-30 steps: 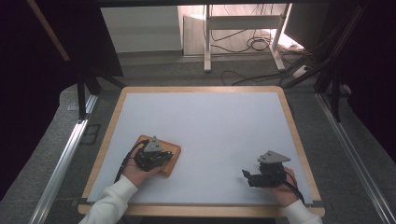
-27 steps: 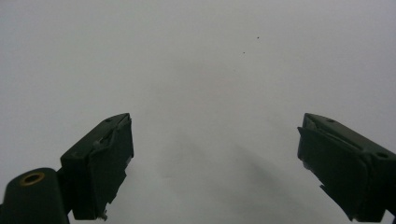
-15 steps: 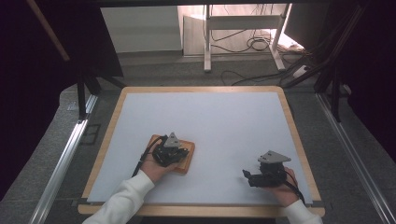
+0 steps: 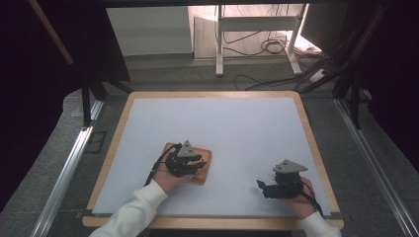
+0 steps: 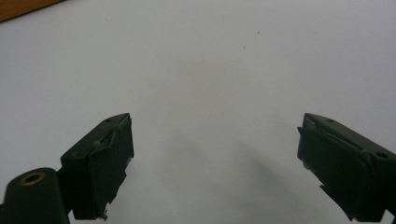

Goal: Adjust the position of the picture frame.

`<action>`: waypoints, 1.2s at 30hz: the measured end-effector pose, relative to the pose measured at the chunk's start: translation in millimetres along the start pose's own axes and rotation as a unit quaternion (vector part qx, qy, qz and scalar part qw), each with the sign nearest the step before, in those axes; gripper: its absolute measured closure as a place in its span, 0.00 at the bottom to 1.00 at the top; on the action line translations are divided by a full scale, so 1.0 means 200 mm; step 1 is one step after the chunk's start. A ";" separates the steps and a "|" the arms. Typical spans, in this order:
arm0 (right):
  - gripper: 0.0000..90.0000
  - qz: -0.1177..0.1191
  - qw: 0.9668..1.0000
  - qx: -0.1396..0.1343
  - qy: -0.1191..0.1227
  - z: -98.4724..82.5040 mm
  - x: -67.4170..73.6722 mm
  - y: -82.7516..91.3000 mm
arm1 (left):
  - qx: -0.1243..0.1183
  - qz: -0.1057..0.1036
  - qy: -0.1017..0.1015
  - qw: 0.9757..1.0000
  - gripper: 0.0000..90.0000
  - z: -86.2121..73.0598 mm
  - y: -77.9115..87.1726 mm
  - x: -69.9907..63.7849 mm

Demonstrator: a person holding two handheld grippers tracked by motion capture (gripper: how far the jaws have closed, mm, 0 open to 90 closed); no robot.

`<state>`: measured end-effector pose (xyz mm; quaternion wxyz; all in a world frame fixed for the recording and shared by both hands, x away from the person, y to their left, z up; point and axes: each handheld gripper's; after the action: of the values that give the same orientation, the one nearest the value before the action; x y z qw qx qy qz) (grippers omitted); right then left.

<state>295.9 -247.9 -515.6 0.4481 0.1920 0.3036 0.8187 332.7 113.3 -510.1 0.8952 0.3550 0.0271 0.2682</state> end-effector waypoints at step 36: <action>0.12 -0.008 1.000 0.013 -0.006 -0.01 -0.01 -0.02 | 0.070 0.023 0.075 0.994 1.00 -0.13 0.00 0.61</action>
<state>297.8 -248.8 -519.2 0.4540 0.2003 0.3125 0.8100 430.6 189.8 -513.0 0.8571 0.3963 0.1052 0.3119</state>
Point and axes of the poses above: each handheld gripper's, and its own axes: y roughly backward along the jaws, z roughly out of its top, x roughly to its left, and after that the axes turned 10 degrees about -y, right-handed
